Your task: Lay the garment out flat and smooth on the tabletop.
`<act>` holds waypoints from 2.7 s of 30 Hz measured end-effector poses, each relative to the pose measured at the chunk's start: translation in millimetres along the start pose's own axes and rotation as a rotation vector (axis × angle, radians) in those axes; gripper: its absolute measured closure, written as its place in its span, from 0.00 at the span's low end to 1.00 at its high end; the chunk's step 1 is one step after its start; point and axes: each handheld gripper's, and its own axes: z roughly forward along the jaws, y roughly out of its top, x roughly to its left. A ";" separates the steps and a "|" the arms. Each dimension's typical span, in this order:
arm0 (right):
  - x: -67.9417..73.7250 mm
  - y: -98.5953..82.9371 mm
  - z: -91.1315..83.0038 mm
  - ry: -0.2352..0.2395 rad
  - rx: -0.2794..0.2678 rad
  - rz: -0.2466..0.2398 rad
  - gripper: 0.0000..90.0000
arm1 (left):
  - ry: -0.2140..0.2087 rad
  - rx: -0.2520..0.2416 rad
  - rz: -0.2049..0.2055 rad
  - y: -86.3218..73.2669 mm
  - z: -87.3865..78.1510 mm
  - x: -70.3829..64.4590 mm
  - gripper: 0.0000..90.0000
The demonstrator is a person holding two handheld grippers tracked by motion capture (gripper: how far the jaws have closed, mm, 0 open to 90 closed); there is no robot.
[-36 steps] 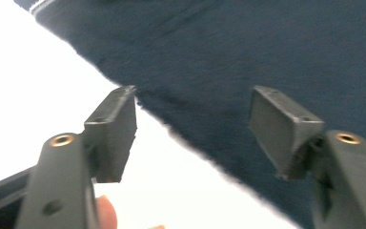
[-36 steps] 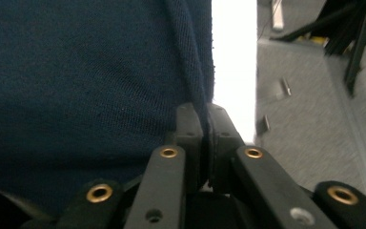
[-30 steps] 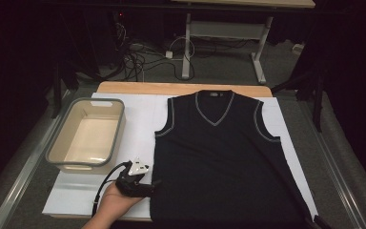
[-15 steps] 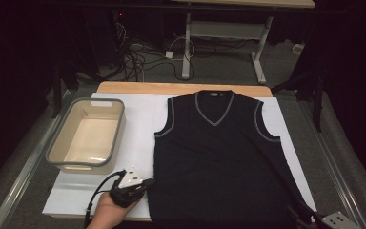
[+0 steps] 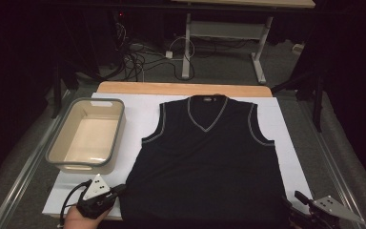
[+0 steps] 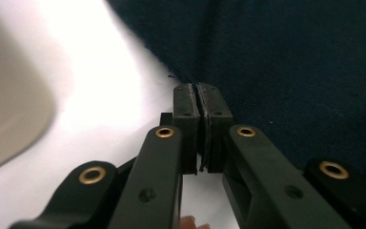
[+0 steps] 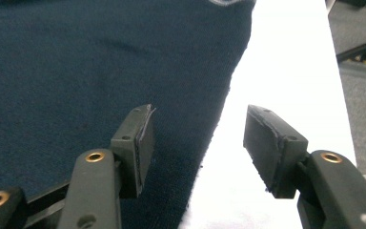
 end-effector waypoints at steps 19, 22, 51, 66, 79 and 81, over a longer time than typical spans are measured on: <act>-7.9 -14.7 -27.4 -0.074 -0.017 -0.051 1.00 | -0.009 -0.070 0.038 14.5 16.8 -1.5 0.43; -23.1 -24.3 -37.5 -0.111 -0.028 0.005 1.00 | -0.012 -0.056 0.040 17.0 21.0 -1.7 0.41; 33.7 4.7 -6.3 0.107 -0.045 -0.138 0.59 | -0.031 0.011 0.072 7.1 7.5 -20.8 0.93; 72.0 10.7 24.2 0.275 0.025 -0.217 0.55 | -0.032 -0.017 0.031 13.6 4.2 -37.7 0.58; 142.6 29.7 76.7 0.293 0.109 -0.303 0.45 | -0.212 0.062 0.196 64.9 85.4 -123.6 0.35; 144.3 28.8 74.5 0.319 0.091 -0.342 0.69 | -0.226 0.043 0.216 62.6 84.4 -123.9 0.66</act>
